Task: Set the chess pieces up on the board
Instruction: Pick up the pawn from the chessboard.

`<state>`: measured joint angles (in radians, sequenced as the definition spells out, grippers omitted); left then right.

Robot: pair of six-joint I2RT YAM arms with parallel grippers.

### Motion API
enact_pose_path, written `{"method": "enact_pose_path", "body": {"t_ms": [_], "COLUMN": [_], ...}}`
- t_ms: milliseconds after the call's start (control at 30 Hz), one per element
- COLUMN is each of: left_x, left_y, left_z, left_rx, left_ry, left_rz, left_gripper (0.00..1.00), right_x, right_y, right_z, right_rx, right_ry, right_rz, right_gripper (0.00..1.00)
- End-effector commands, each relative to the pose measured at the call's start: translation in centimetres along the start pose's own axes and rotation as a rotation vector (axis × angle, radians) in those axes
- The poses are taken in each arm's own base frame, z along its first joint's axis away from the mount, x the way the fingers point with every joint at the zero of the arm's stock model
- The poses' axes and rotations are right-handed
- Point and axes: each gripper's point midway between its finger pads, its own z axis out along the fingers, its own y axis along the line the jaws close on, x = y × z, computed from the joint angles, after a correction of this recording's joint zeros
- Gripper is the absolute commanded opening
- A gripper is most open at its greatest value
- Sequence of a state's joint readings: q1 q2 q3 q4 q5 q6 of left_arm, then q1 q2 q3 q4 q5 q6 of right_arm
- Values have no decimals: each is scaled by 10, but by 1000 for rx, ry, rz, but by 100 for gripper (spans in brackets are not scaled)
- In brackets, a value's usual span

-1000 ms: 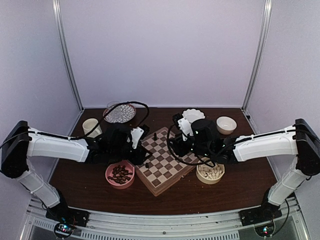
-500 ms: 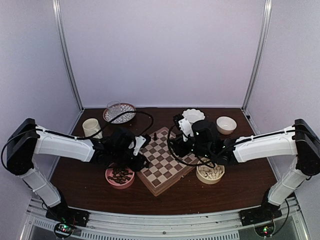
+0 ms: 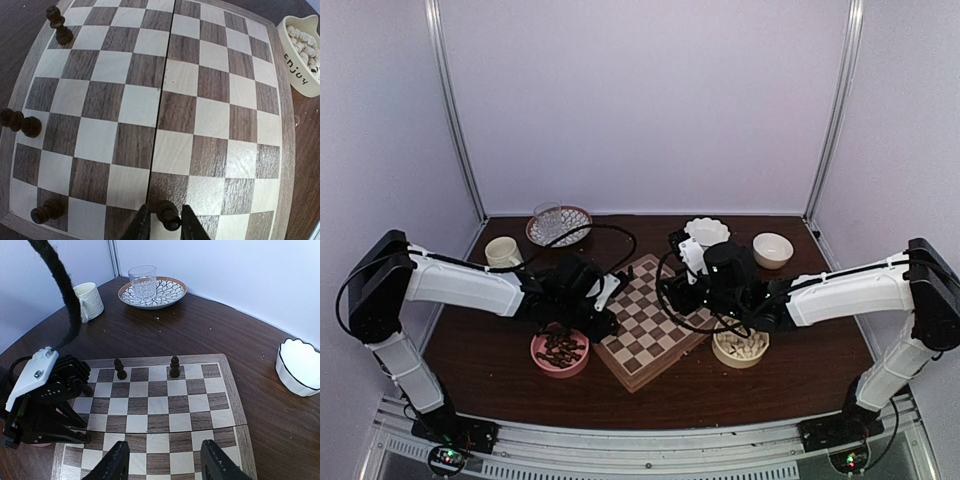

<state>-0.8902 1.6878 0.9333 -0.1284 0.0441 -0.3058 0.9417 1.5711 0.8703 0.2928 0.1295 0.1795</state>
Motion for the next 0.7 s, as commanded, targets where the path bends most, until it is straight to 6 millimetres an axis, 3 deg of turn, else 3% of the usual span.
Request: {"method": "enact_pose_path", "body": {"t_ms": [0, 167, 667], "left_x": [-8, -11, -35], "left_y": [-4, -2, 27], "left_z": [1, -3, -20], "left_rx": [-1, -17, -185], "left_ry": [-9, -21, -126], "left_rz": [5, 8, -2], "left_gripper": [21, 15, 14], "right_x": [-4, -4, -7], "right_y": [-6, -5, -6], "right_z": [0, 0, -2], "right_rx": [26, 24, 25], "right_ry": [-16, -14, -19], "right_rz": [-7, -8, -15], "right_gripper": [51, 51, 51]}}
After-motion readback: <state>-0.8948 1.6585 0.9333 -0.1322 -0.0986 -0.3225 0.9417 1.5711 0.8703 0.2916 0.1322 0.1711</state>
